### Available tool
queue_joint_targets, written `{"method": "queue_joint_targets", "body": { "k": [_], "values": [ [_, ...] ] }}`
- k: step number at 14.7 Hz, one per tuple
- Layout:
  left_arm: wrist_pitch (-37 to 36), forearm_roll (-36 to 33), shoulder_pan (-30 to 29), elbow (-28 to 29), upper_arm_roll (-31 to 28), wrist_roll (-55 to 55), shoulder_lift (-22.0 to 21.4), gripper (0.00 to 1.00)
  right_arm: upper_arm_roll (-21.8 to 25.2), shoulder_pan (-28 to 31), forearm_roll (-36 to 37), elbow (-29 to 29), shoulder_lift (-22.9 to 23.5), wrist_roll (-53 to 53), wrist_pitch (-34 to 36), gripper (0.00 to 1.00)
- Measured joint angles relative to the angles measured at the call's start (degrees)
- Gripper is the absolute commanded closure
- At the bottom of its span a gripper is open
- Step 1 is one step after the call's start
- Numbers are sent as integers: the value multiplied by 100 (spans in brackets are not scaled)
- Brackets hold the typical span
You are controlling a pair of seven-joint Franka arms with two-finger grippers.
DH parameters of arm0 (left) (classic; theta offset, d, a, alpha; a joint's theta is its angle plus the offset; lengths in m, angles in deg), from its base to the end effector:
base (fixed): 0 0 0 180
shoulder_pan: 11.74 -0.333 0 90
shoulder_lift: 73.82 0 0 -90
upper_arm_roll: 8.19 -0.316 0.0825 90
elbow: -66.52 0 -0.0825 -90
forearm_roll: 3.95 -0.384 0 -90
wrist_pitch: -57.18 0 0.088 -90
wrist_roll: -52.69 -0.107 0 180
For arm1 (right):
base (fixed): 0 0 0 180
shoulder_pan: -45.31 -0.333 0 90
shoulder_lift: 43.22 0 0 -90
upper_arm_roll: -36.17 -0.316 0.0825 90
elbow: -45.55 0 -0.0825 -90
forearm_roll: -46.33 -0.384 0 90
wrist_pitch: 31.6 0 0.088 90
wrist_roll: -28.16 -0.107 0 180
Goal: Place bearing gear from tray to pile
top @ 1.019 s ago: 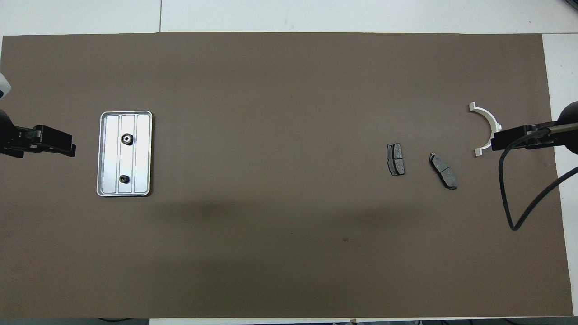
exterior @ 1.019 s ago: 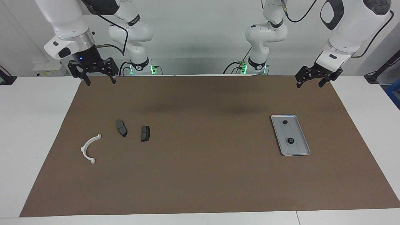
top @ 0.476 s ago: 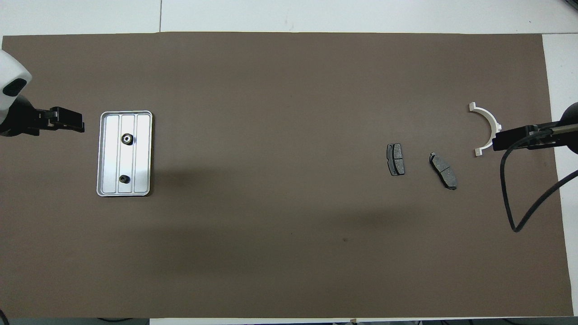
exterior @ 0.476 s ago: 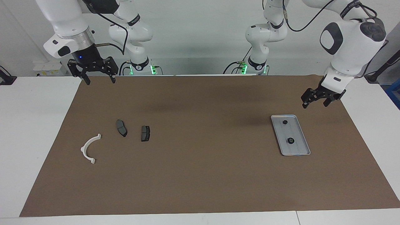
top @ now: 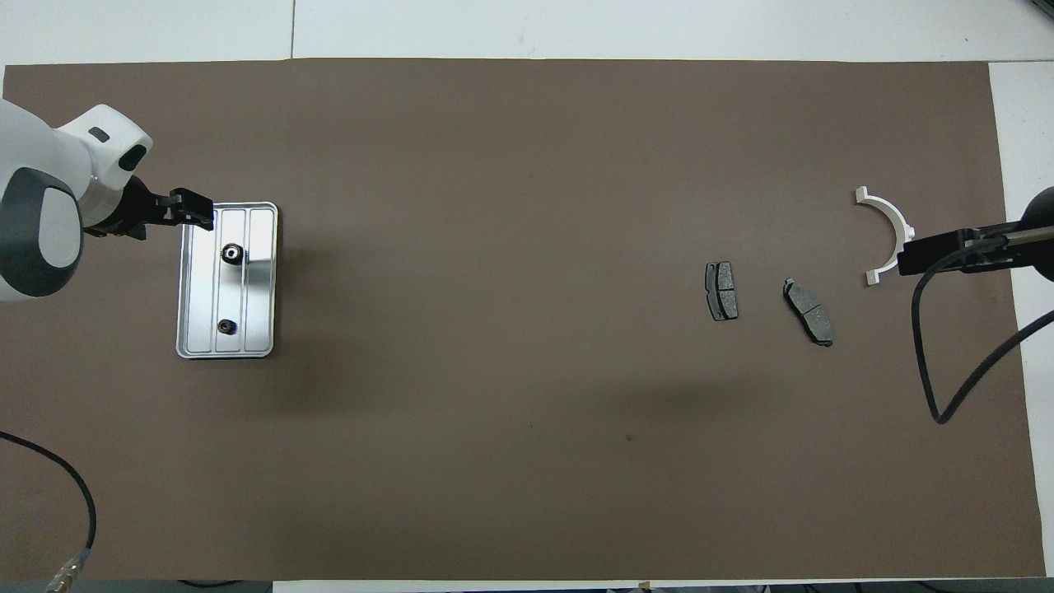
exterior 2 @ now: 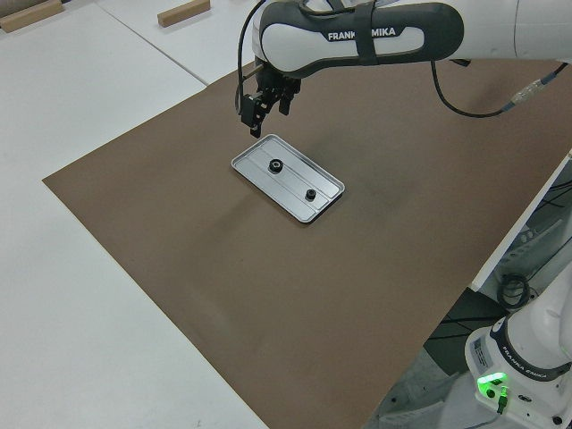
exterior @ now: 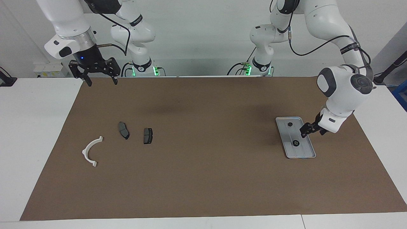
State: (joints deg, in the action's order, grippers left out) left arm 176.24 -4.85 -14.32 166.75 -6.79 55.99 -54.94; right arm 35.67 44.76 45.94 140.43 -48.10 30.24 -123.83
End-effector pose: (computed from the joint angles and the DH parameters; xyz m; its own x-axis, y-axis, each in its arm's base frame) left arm 0.6437 0.0153 0.3836 0.9974 0.0718 -0.0004 0.0718 -0.9974 -0.0059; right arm 0.5313 0.0106 0.6339 0.9978 0.0543 0.0391 0.0545 -0.9985 -0.0046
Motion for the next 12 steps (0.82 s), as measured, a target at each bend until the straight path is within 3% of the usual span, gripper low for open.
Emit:
{"method": "queue_joint_targets", "body": {
  "k": [5, 12],
  "values": [
    [691, 2, 19, 413, 69, 551, 222, 27, 0, 0, 0, 0, 0, 0, 0, 0],
    [1116, 2, 30, 836, 75, 624, 240, 27, 0, 0, 0, 2, -2, 0, 49, 0]
  ]
}}
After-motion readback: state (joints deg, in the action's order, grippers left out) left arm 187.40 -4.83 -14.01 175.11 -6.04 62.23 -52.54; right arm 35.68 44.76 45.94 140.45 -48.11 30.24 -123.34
